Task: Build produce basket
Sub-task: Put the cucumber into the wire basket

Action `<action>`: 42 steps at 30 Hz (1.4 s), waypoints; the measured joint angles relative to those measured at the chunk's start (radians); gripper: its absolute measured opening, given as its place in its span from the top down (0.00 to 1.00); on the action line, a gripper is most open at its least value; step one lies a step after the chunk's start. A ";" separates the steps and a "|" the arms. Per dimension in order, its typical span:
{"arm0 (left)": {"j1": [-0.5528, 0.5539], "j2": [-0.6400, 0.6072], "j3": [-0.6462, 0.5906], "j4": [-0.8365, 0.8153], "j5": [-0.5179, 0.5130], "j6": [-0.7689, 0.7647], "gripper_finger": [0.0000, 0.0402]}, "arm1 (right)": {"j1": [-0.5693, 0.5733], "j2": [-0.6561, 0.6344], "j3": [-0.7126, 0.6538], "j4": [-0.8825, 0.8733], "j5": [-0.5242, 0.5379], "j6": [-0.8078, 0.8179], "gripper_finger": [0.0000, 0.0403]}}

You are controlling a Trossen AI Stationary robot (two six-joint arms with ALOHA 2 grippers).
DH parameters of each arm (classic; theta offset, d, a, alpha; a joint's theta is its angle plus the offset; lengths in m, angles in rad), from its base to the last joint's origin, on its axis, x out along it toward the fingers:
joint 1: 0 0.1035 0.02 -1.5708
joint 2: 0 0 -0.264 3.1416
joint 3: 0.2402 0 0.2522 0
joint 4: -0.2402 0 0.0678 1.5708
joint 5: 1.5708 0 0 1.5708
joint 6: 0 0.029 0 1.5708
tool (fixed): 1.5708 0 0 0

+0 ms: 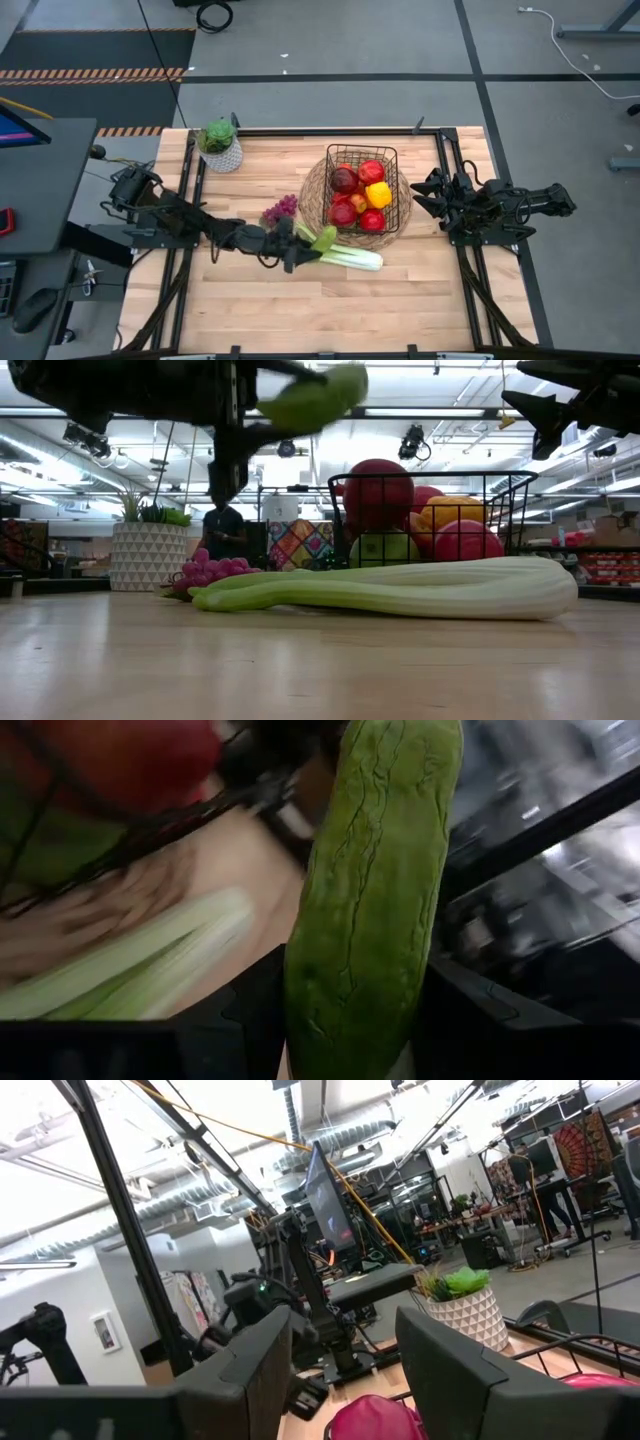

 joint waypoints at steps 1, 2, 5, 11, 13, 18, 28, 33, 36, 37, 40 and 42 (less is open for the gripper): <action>0.000 0.000 0.014 -0.053 0.008 0.003 0.52 | 0.000 0.000 0.000 0.000 0.000 0.000 0.53; 0.000 0.001 0.035 -0.111 0.017 0.015 0.52 | 0.000 0.000 0.000 0.000 0.000 0.000 0.53; -0.001 0.001 0.137 -0.345 0.022 0.092 0.53 | 0.000 0.000 0.000 0.000 0.000 0.000 0.53; -0.008 0.019 0.411 -1.000 -0.017 0.372 0.53 | 0.000 0.000 0.000 0.000 0.000 0.000 0.53; -0.018 0.037 0.474 -1.104 -0.061 0.473 0.53 | 0.000 0.000 0.000 0.001 -0.001 0.000 0.53; -0.061 0.040 0.537 -1.185 -0.128 0.701 0.53 | 0.000 0.002 0.001 0.007 -0.003 0.000 0.53; -0.186 0.092 0.579 -1.195 -0.392 1.237 0.53 | 0.000 0.002 0.001 0.005 -0.002 0.000 0.53; -0.213 0.102 0.576 -1.202 -0.475 1.622 0.53 | 0.000 0.002 0.001 0.006 -0.002 0.000 0.53; -0.223 0.101 0.576 -1.203 -0.477 1.835 0.53 | 0.000 0.002 0.001 0.006 0.001 0.000 0.53; -0.227 0.101 0.576 -1.204 -0.477 1.891 0.53 | 0.000 0.002 0.001 0.007 0.001 0.000 0.53; -0.229 0.101 0.576 -1.203 -0.477 1.971 0.53 | 0.000 0.002 0.001 0.007 0.001 0.000 0.53; -0.220 0.101 0.576 -1.196 -0.476 1.926 0.53 | 0.000 0.002 0.001 0.007 0.001 0.000 0.53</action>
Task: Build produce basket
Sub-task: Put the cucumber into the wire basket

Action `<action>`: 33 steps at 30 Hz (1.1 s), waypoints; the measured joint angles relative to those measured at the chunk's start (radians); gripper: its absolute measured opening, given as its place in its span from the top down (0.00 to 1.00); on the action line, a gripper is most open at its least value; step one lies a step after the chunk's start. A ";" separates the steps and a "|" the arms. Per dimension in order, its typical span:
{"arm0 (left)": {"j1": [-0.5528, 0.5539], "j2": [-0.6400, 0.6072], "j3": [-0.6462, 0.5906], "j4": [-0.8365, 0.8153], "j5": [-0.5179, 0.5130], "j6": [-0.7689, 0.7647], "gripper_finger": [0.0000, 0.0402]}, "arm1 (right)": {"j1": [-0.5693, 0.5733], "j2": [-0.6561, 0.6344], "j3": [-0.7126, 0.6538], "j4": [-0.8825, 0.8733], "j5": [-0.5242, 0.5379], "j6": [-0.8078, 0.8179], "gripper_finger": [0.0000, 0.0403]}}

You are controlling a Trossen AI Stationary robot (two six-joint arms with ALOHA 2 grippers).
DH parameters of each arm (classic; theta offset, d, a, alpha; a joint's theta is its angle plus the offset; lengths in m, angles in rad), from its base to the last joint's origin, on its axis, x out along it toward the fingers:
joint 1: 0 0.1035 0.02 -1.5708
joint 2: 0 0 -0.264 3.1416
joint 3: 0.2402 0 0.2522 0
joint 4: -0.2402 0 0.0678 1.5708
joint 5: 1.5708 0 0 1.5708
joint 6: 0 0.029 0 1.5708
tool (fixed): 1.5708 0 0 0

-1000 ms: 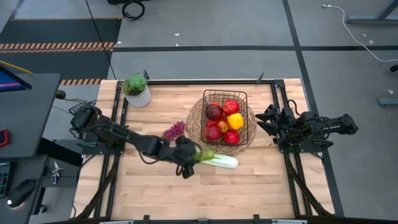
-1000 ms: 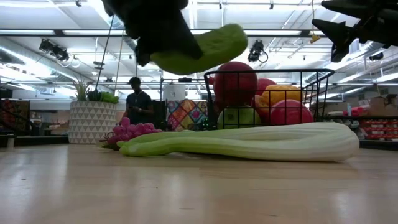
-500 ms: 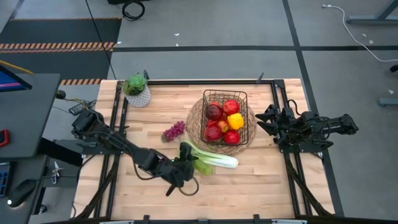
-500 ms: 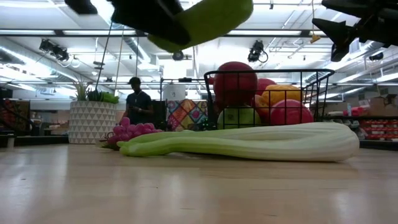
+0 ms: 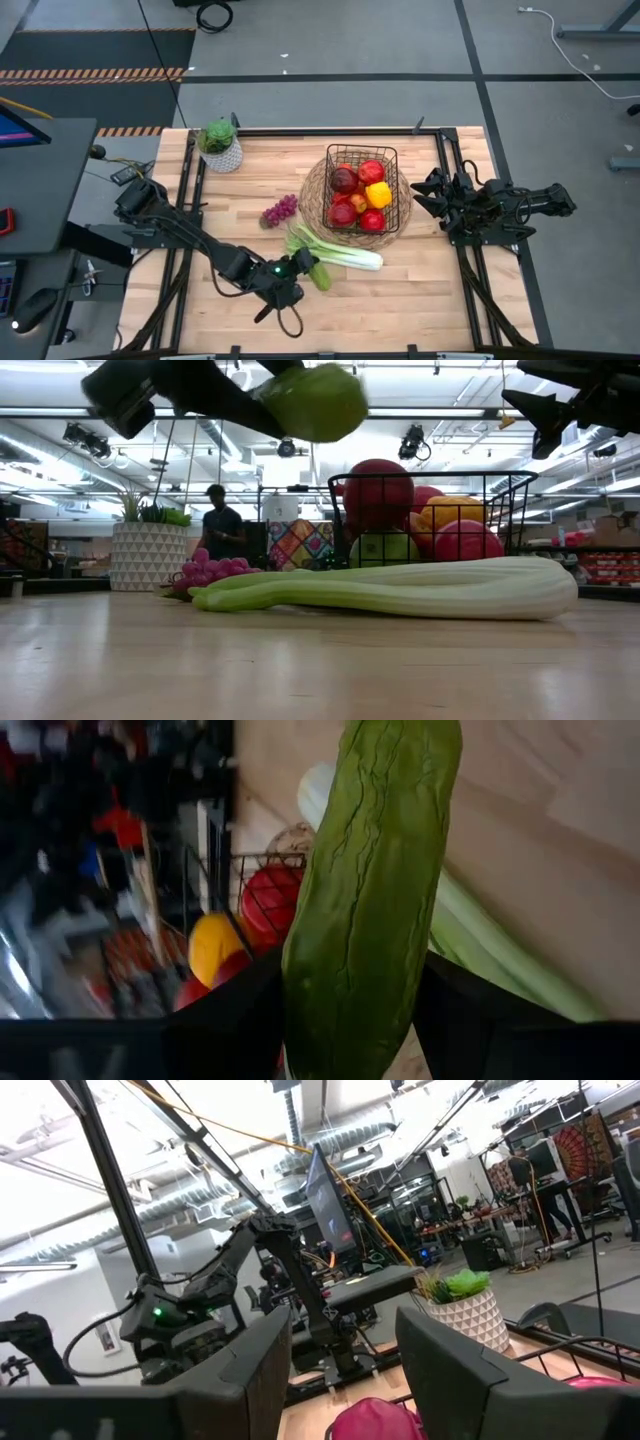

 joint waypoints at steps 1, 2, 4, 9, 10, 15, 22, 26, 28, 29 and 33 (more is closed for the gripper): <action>0.009 0.000 0.000 0.010 0.000 -0.054 0.53 | 0.000 0.000 0.000 0.000 0.000 0.000 0.53; 0.022 0.000 0.000 0.026 -0.002 -0.117 0.53 | 0.000 0.000 0.000 0.000 0.000 0.000 0.53; 0.052 0.000 0.000 0.082 -0.026 -0.237 0.53 | 0.000 0.000 0.000 0.000 0.000 0.000 0.53; 0.158 0.000 0.000 0.289 -0.037 -0.444 0.53 | 0.000 0.000 0.000 0.000 0.000 0.000 0.53; 0.184 0.000 0.000 0.322 -0.028 -0.469 0.53 | 0.000 0.000 0.000 0.000 0.000 0.000 0.53; 0.318 -0.001 0.000 0.355 0.042 -0.558 0.53 | 0.000 0.000 0.000 0.000 0.000 0.000 0.53; 0.485 -0.001 0.013 0.366 0.062 -0.729 0.51 | 0.000 0.000 0.000 0.000 0.000 0.000 0.53; 0.571 -0.001 0.013 0.372 0.136 -0.843 0.51 | 0.000 0.000 0.000 0.000 -0.001 0.000 0.53; 0.614 -0.001 0.013 0.372 0.223 -0.891 0.52 | 0.000 0.000 0.000 0.000 -0.001 0.000 0.53; 0.635 -0.001 0.013 0.372 0.278 -0.909 0.52 | 0.000 0.000 0.000 0.000 -0.001 0.000 0.53; 0.711 0.004 0.015 0.388 0.450 -0.932 0.51 | 0.000 0.000 0.000 0.000 -0.001 0.000 0.53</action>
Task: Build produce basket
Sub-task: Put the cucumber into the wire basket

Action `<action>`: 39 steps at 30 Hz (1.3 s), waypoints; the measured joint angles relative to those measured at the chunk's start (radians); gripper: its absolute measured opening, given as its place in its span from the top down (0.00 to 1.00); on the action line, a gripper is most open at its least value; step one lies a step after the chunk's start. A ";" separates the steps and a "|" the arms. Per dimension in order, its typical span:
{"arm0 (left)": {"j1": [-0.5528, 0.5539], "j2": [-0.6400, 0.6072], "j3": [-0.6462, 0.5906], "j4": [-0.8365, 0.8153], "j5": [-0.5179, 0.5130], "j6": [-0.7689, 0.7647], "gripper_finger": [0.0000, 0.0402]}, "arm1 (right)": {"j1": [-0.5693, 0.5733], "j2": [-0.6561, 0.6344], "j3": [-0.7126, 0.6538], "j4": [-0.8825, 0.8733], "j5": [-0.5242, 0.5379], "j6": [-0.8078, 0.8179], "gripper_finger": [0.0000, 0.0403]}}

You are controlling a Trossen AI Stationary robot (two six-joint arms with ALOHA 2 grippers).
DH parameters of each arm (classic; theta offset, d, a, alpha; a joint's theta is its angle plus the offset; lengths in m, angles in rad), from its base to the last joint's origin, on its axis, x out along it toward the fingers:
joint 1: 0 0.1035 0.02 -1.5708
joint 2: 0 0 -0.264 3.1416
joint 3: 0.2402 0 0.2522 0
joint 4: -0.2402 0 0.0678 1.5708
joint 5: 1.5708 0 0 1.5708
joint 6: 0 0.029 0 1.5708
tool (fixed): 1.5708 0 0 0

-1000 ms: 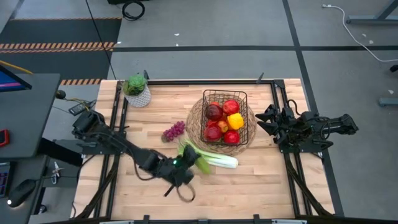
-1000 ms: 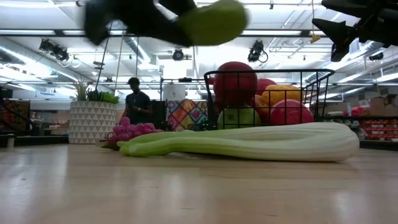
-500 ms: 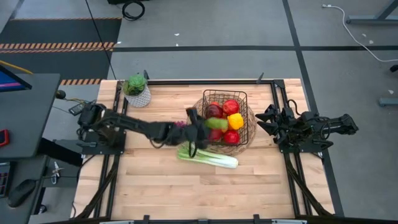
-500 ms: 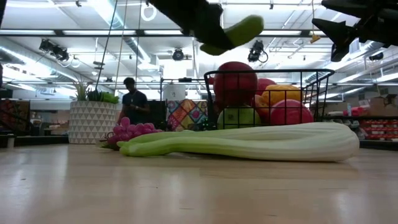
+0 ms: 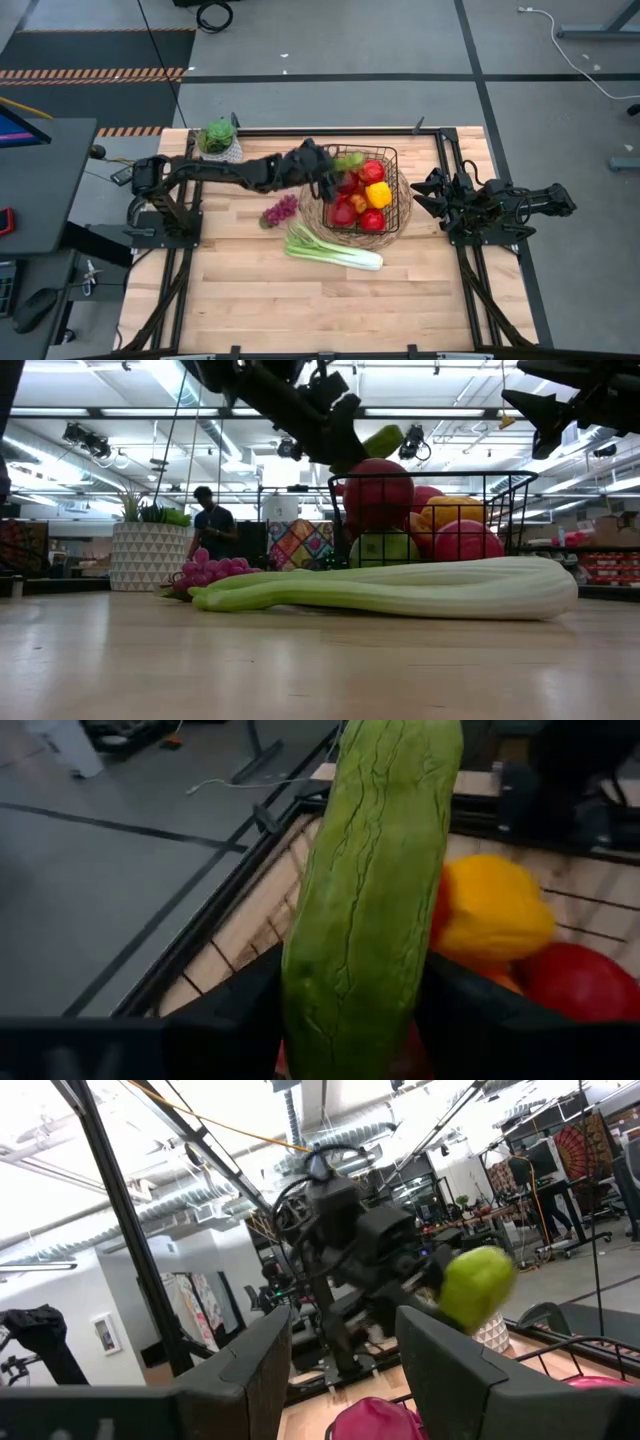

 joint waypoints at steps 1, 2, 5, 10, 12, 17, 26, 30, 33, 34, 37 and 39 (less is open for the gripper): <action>0.016 0.008 0.011 -0.001 0.013 0.001 0.51 | 0.000 0.000 0.000 0.000 0.000 0.000 0.53; 0.028 0.016 0.025 -0.023 0.017 0.004 0.50 | 0.000 0.000 0.000 0.000 0.000 0.000 0.53; 0.052 0.067 0.111 -0.095 0.017 0.054 0.49 | 0.000 0.000 0.000 0.000 -0.002 0.000 0.53; 0.069 0.172 0.309 -0.256 0.022 0.100 0.50 | 0.000 0.000 -0.001 0.000 -0.002 0.000 0.53; 0.075 0.212 0.379 -0.355 0.022 0.123 0.50 | 0.000 0.000 -0.001 -0.001 -0.002 0.000 0.53; 0.094 0.269 0.445 -0.503 0.015 0.260 0.49 | 0.000 0.000 -0.001 0.000 0.002 0.000 0.53; 0.100 0.313 0.445 -0.467 0.013 0.396 0.49 | 0.000 0.000 -0.001 -0.001 0.002 0.000 0.53; 0.105 0.321 0.443 -0.466 -0.049 0.378 0.48 | 0.000 0.000 -0.001 -0.001 0.001 0.000 0.53; 0.106 0.320 0.443 -0.462 -0.083 0.355 0.48 | 0.000 0.000 -0.001 0.000 0.001 0.000 0.53; 0.106 0.320 0.443 -0.464 -0.087 0.354 0.48 | 0.000 0.000 -0.001 0.000 0.001 0.000 0.53; 0.106 0.320 0.443 -0.462 -0.091 0.346 0.49 | 0.000 0.000 -0.001 0.000 0.001 0.000 0.53; 0.105 0.320 0.443 -0.465 -0.091 0.307 0.50 | 0.000 0.000 -0.001 -0.001 0.001 0.000 0.53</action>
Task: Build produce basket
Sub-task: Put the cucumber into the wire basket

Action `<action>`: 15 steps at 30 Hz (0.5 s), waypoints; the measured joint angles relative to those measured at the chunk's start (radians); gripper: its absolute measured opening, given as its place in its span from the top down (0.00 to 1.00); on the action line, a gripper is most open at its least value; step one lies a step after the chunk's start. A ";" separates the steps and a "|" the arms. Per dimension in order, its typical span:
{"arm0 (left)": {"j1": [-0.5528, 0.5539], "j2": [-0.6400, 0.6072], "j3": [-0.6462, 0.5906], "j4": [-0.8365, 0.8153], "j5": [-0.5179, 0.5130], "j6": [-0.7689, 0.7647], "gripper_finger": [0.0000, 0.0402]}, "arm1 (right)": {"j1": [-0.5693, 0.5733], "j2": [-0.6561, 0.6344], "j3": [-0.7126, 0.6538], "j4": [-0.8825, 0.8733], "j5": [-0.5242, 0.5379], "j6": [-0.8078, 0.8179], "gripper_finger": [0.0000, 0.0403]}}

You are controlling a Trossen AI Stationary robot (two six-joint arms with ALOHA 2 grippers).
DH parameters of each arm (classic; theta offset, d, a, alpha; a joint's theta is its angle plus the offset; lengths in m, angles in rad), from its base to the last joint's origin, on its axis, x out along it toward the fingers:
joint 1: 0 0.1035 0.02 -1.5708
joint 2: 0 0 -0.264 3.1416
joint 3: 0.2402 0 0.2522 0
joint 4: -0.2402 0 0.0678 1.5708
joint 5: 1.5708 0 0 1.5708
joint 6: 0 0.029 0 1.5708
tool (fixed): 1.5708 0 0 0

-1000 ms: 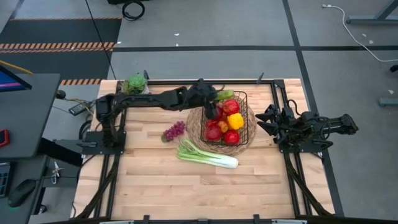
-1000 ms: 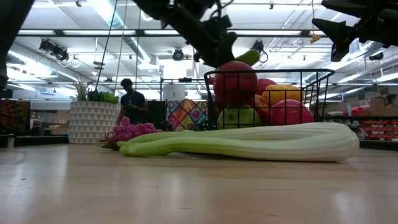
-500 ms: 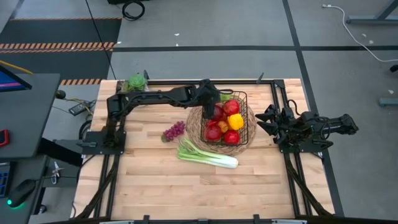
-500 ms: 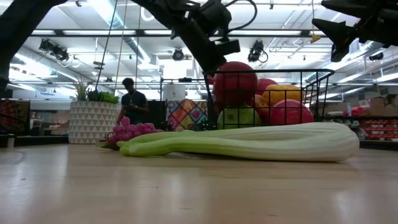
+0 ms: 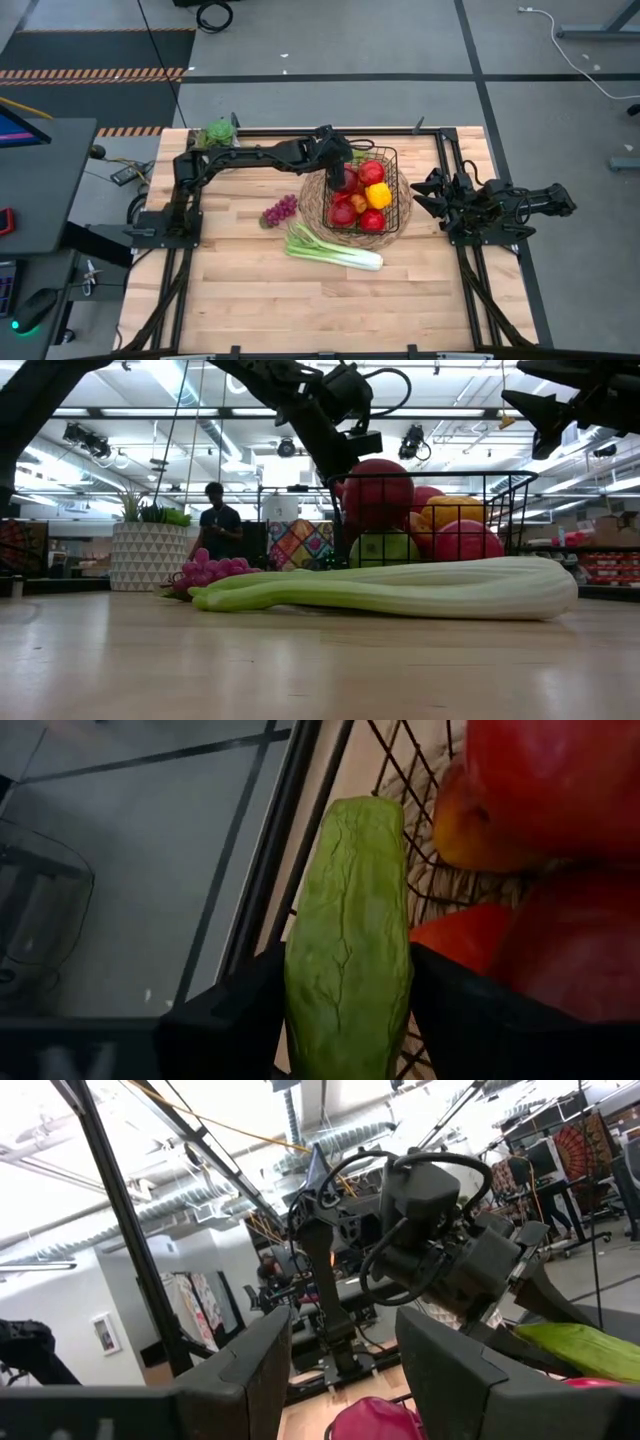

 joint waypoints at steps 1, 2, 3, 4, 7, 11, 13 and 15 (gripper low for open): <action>-0.004 0.000 0.000 0.000 -0.001 -0.021 0.50 | 0.000 0.000 0.000 0.001 0.000 0.000 0.53; -0.005 0.000 0.000 0.001 -0.001 -0.034 0.49 | 0.000 0.000 0.000 0.001 0.000 0.000 0.53; -0.005 0.000 0.000 0.002 -0.002 -0.044 0.49 | 0.000 0.000 0.000 0.000 0.000 0.000 0.53; -0.005 0.000 0.000 0.002 -0.001 -0.044 0.49 | 0.000 0.000 0.000 0.000 0.000 0.000 0.53; -0.007 0.000 0.000 0.002 -0.002 -0.044 0.48 | 0.000 0.000 0.000 0.000 0.000 0.000 0.53; -0.012 0.000 0.000 0.002 -0.001 -0.075 0.46 | 0.000 0.000 0.000 0.000 0.000 0.000 0.53; -0.017 0.000 0.000 0.002 0.000 -0.077 0.45 | 0.000 0.000 0.000 0.000 0.000 0.000 0.53; -0.023 -0.001 0.000 0.001 -0.003 -0.077 0.44 | 0.000 0.000 0.000 0.000 0.000 0.000 0.53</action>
